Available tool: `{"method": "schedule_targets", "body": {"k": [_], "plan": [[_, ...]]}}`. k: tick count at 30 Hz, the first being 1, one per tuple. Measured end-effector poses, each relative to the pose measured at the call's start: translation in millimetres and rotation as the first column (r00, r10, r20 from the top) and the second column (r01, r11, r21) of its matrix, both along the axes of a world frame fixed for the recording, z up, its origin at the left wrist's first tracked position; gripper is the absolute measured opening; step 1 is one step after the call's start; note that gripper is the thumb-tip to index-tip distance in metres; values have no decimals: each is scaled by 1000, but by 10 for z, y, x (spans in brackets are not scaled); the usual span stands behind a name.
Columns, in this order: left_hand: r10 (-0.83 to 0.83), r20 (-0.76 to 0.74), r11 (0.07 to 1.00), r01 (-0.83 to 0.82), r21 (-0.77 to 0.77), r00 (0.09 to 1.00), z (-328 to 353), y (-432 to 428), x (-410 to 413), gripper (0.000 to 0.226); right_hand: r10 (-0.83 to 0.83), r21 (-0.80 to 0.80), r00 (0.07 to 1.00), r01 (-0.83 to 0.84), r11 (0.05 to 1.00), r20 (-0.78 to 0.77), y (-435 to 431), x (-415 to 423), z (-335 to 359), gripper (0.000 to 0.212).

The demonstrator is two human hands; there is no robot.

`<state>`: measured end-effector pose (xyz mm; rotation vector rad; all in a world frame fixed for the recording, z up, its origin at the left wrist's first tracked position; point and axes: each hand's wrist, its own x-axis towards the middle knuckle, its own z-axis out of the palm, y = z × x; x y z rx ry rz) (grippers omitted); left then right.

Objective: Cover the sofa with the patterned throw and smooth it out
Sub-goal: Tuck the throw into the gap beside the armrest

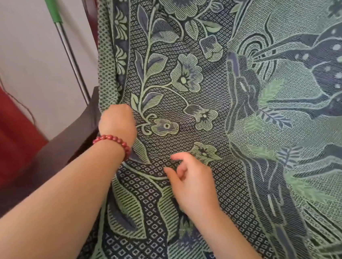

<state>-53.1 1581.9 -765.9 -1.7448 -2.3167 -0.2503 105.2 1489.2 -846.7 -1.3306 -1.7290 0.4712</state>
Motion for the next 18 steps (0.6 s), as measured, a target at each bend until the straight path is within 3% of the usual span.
{"method": "schedule_targets", "body": {"k": [3,5,9,14,18], "plan": [[-13,-84,992,3,-126,996,-53,-73,26,24,11,-56,1000,-10,998,21,-44,40,-26,32],[2,-51,987,-10,-161,999,-93,-106,-12,25,16,-103,999,-11,995,50,-42,16,-58,34],[43,35,993,-38,-113,998,-97,-152,-24,23,0,-86,998,5,996,59,28,-36,-84,11],[110,22,992,-108,-59,994,41,-72,-208,20,63,-5,998,-63,998,-8,88,-223,83,14],[88,15,995,-88,-42,996,10,-31,-211,20,94,-16,995,-93,996,44,103,-255,63,14]]}}
